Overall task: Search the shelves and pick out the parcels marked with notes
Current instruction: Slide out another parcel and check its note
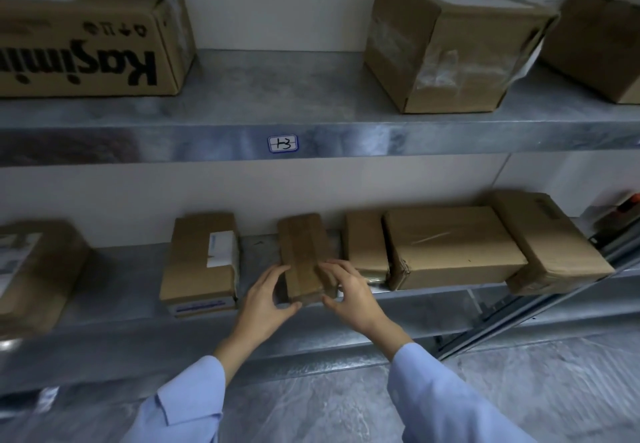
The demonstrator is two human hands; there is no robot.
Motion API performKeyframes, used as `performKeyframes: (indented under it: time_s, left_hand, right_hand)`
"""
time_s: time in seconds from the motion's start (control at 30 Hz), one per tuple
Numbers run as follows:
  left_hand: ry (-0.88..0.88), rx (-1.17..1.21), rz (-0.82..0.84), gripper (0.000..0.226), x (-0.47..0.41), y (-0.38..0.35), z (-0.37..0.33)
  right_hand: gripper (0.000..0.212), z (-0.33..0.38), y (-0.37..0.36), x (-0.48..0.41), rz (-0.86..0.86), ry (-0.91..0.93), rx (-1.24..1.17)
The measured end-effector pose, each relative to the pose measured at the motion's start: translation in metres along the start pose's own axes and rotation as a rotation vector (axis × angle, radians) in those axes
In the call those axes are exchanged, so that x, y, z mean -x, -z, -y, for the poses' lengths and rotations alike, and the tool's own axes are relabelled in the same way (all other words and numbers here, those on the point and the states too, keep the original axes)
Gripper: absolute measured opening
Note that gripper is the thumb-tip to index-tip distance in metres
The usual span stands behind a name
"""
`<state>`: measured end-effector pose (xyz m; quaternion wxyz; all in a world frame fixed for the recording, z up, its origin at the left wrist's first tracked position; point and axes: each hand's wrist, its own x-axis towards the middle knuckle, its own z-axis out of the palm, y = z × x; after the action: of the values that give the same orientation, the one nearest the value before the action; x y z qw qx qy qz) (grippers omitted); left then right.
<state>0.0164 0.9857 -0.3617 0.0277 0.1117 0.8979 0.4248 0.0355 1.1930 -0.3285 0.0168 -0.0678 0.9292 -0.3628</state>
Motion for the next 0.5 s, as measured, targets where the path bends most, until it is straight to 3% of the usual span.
performKeyframes:
  time_s: [0.3, 0.5]
  left_hand:
    - [0.066, 0.056, -0.011, 0.069, 0.0, 0.008, -0.002]
    - [0.142, 0.199, 0.028, 0.083, -0.008, 0.01, -0.002]
  right_hand:
    - [0.065, -0.001, -0.007, -0.003, 0.057, -0.011, -0.024]
    - [0.076, 0.0, -0.017, -0.013, 0.058, -0.102, -0.119]
